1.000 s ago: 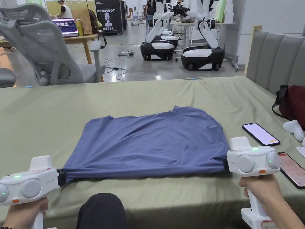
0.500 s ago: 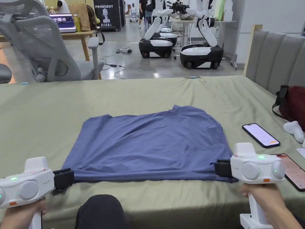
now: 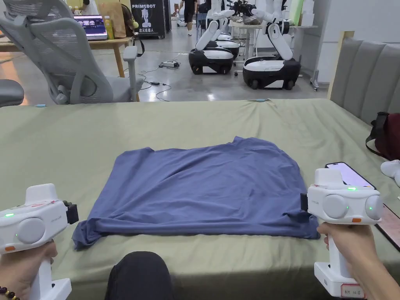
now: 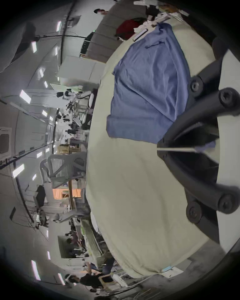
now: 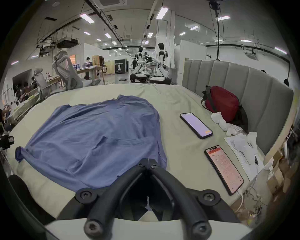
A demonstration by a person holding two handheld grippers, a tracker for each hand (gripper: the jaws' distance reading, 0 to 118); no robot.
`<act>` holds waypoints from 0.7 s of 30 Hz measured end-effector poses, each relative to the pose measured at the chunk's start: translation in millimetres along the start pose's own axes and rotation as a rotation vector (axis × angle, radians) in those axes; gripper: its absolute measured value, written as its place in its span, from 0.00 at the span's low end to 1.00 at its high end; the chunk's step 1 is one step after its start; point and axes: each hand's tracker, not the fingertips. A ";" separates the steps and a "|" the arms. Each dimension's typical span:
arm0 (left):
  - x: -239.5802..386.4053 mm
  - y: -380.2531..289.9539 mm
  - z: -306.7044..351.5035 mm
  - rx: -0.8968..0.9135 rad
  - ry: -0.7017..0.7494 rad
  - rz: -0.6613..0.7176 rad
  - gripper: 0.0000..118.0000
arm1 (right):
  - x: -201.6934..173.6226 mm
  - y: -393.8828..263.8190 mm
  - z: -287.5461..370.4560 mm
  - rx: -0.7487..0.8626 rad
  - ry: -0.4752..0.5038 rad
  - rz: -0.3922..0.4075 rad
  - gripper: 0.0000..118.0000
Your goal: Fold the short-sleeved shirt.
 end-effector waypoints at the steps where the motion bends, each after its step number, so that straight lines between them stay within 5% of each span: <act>1: -2.1 2.3 -6.6 -0.004 -0.009 -0.005 0.64 | -0.5 -0.1 -0.7 -0.002 0.006 0.000 0.00; 2: -3.9 -1.1 -9.1 -0.010 -0.015 -0.015 0.91 | -0.9 -0.2 -0.3 -0.005 0.009 0.000 0.00; 3: -3.9 -4.8 -11.3 -0.021 -0.006 -0.019 1.00 | -1.1 -0.7 1.1 -0.008 0.009 0.003 0.00; 5: -5.3 -8.3 -13.7 -0.024 -0.026 -0.026 0.87 | -2.7 -1.7 0.3 -0.018 0.007 0.005 0.00; 12: -5.7 -24.0 -27.2 -0.124 -0.038 -0.048 0.81 | -7.0 -3.4 -2.3 -0.032 0.017 0.013 0.00; 15: -0.3 -29.8 -31.7 -0.141 -0.046 -0.063 0.54 | -8.7 -3.9 -2.9 -0.038 0.018 0.020 0.00; 17: 3.0 -31.9 -35.4 -0.148 -0.060 -0.063 0.04 | -7.5 -5.4 -4.5 -0.047 0.022 0.029 0.00; 21: 8.7 -27.1 -35.4 -0.154 -0.063 -0.041 0.01 | -4.4 -6.9 -5.1 -0.055 0.019 0.034 0.00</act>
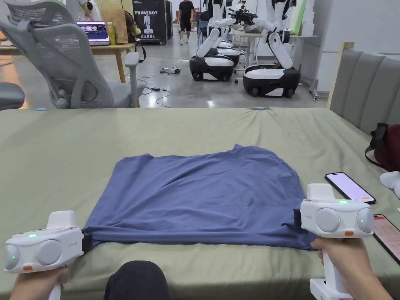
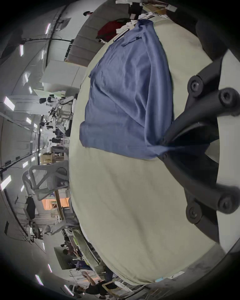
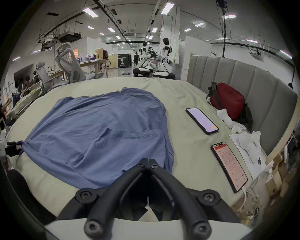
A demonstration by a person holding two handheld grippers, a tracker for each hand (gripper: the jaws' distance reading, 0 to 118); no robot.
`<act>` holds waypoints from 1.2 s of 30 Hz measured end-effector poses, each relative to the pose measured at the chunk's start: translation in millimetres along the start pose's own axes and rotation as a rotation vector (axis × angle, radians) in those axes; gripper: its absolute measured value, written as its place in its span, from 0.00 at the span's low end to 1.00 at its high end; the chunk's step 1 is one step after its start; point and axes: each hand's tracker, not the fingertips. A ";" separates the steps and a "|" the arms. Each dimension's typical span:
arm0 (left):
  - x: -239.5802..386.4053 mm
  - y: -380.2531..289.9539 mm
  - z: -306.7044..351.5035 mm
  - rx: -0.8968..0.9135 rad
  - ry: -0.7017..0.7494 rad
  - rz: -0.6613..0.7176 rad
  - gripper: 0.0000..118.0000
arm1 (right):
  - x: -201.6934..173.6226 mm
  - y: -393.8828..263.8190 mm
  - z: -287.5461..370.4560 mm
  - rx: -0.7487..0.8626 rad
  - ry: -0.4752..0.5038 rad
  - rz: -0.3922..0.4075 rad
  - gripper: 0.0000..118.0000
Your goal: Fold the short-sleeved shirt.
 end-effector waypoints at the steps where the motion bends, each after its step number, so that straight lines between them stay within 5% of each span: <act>1: -1.3 1.4 0.7 0.002 -0.003 0.000 0.01 | 1.9 -1.0 0.8 0.000 0.005 -0.001 0.08; 2: -2.7 2.4 1.3 0.005 -0.003 -0.005 0.01 | 0.1 -0.4 2.4 0.001 0.006 -0.001 0.27; 4: -2.1 4.6 2.7 0.003 -0.005 -0.013 0.01 | 2.5 -3.1 1.2 0.006 0.006 -0.006 0.97; 5: -2.7 4.7 3.5 0.005 -0.005 -0.015 0.01 | 4.0 -5.7 -0.8 0.008 0.005 -0.005 1.00; 7: -3.9 5.1 4.8 0.011 -0.006 -0.016 0.01 | 2.5 -6.5 -3.4 0.024 0.008 -0.002 0.87; 13: -1.4 4.4 5.9 0.014 -0.011 0.000 0.01 | 3.0 -23.3 -27.7 -0.100 -0.003 0.038 0.84; 16: -0.8 3.3 5.1 0.012 -0.012 -0.006 0.01 | 3.1 -33.3 -34.6 -0.153 -0.004 0.038 0.50; 19: -1.0 3.5 4.4 0.011 -0.012 -0.020 0.01 | 4.7 -37.9 -34.5 -0.123 0.100 -0.024 0.17; 20: 0.6 2.9 4.5 0.014 -0.012 -0.019 0.01 | 0.3 -35.3 -32.6 -0.132 0.088 0.020 0.11; 22: -1.4 5.4 4.6 0.014 -0.015 -0.009 0.01 | -4.7 -29.7 -29.3 -0.123 0.048 0.084 0.09; 30: -3.3 60.3 -2.6 0.061 -0.036 -0.011 0.01 | 7.7 39.0 -23.7 0.010 0.098 0.039 0.09; 36: 10.7 134.8 -48.1 0.095 -0.018 -0.042 0.01 | -2.3 115.4 -80.7 0.043 0.086 0.064 0.09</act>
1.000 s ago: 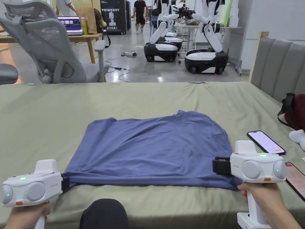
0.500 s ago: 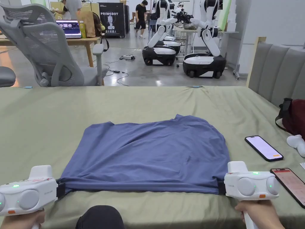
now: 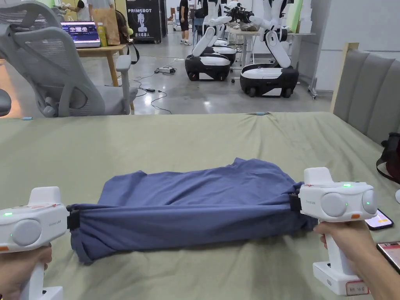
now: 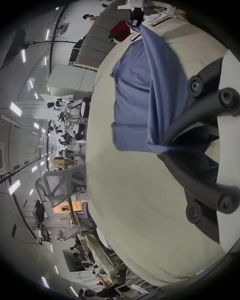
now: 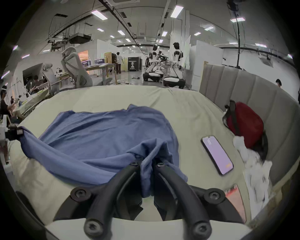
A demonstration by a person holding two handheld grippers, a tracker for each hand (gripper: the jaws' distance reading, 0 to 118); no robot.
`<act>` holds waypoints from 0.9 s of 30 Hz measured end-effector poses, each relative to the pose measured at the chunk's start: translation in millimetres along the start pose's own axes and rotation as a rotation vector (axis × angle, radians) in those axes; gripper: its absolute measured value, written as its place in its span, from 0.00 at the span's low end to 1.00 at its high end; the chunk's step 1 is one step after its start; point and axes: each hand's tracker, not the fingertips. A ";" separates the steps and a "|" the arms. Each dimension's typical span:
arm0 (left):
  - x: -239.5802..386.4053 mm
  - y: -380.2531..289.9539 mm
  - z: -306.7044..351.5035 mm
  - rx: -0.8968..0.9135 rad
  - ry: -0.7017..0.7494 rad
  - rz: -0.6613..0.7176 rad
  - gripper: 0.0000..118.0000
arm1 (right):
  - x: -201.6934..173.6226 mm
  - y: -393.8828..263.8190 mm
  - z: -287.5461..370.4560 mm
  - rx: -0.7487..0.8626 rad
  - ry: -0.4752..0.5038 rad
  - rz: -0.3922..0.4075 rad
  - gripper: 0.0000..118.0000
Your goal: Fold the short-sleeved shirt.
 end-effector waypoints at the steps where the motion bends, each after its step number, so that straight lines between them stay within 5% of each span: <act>1: 2.0 9.8 -13.1 -0.003 0.001 0.003 0.01 | -0.9 8.0 -15.4 0.000 -0.012 0.004 0.09; 11: 18.2 19.6 -138.4 -0.166 0.059 -0.088 0.01 | -0.9 14.9 -149.5 -0.180 -0.040 -0.067 0.09; 18: 15.6 4.6 -153.3 -0.196 0.057 -0.059 0.02 | -5.4 7.2 -158.2 -0.185 -0.045 -0.047 0.17; 20: 16.2 13.8 -143.9 -0.201 0.078 -0.062 0.25 | -3.7 10.2 -152.6 -0.158 -0.072 -0.034 0.43; 21: 15.8 16.5 -138.4 -0.199 0.109 -0.073 0.49 | -2.9 11.7 -147.3 -0.140 -0.099 -0.045 0.63; 22: 14.3 18.8 -130.3 -0.182 0.138 -0.083 0.85 | -3.4 13.2 -138.2 -0.126 -0.102 -0.066 0.89; 23: 11.9 20.4 -119.5 -0.154 0.149 -0.079 1.00 | -1.3 13.5 -125.4 -0.103 -0.082 -0.084 1.00; 27: 2.3 19.1 -64.8 -0.101 0.098 -0.027 0.92 | -5.0 12.5 -71.9 -0.033 -0.066 -0.062 0.98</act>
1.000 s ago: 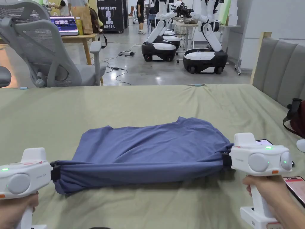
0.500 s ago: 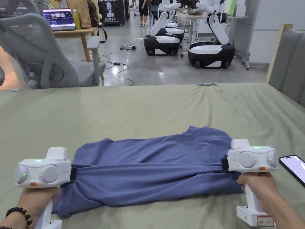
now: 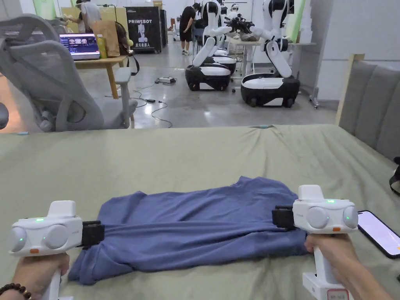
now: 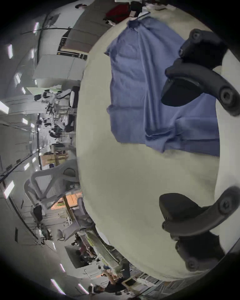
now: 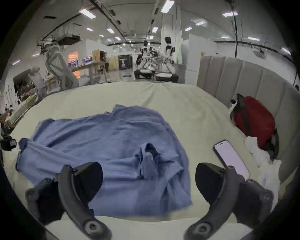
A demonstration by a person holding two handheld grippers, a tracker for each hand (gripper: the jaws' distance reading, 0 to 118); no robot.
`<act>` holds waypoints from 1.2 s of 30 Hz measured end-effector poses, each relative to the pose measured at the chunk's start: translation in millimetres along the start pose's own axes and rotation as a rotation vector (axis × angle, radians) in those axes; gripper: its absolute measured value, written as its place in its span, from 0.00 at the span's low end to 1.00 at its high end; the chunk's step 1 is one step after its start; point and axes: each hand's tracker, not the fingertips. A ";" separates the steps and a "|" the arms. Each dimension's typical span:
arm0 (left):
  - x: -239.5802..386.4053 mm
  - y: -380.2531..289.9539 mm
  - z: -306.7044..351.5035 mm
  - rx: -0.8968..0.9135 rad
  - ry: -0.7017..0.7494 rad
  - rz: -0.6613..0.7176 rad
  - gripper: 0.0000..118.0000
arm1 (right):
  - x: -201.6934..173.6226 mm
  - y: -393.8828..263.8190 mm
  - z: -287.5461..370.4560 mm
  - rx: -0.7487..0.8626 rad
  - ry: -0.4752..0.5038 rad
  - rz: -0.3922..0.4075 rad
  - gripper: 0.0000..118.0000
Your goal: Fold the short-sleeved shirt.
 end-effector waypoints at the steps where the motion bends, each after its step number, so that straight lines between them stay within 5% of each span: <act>1: -0.9 -8.3 14.1 0.002 0.001 0.019 0.87 | -0.3 -3.4 13.8 0.003 -0.013 0.022 0.93; 3: -6.4 -23.9 37.5 0.013 -0.020 0.033 0.65 | -1.1 -15.7 40.1 0.013 -0.016 0.050 0.74; 4: -7.1 -34.3 48.7 0.019 -0.020 0.029 0.36 | 0.2 -23.7 53.4 0.022 -0.013 0.052 0.55; 6: -9.6 -53.0 65.4 0.016 -0.012 0.030 0.01 | 2.3 -38.1 70.8 0.017 -0.015 0.048 0.20; 7: -12.8 -62.1 71.7 0.008 -0.004 0.035 0.00 | 3.5 -47.2 80.8 0.004 -0.012 0.054 0.02; 8: -16.6 -70.8 77.7 0.008 0.000 0.053 0.00 | 4.9 -56.1 85.8 -0.005 -0.008 0.055 0.00; 20: -12.5 -70.5 70.5 0.013 -0.014 0.055 0.01 | 14.7 -75.6 96.0 0.002 0.007 0.033 0.00; 21: -8.3 -67.4 66.2 0.012 -0.018 0.044 0.13 | 14.0 -74.1 93.8 0.004 0.006 0.035 0.00; 23: -2.0 -63.6 44.5 -0.028 -0.037 0.020 0.77 | 13.9 -72.5 88.3 -0.004 -0.004 0.036 0.00; 24: 1.2 -63.2 35.2 -0.052 -0.027 0.023 0.96 | 14.0 -71.8 84.8 -0.013 -0.002 0.038 0.00; 25: 4.5 -62.4 28.9 -0.062 -0.018 0.026 0.98 | 13.6 -71.7 80.8 -0.020 -0.001 0.047 0.00; 28: 10.1 -60.6 3.3 -0.084 -0.031 0.006 0.72 | 16.5 -72.3 67.3 -0.039 -0.004 0.059 0.00; 33: 9.4 -57.7 -25.0 -0.163 -0.036 0.009 0.74 | 20.4 -70.2 51.3 -0.062 -0.011 0.065 0.00; 34: 8.1 -53.9 -24.0 -0.163 -0.042 0.016 0.66 | 21.7 -68.4 47.6 -0.064 -0.012 0.063 0.00; 36: 6.5 -50.0 -21.9 -0.158 -0.068 0.008 0.29 | 24.3 -63.5 39.7 -0.066 -0.005 0.056 0.00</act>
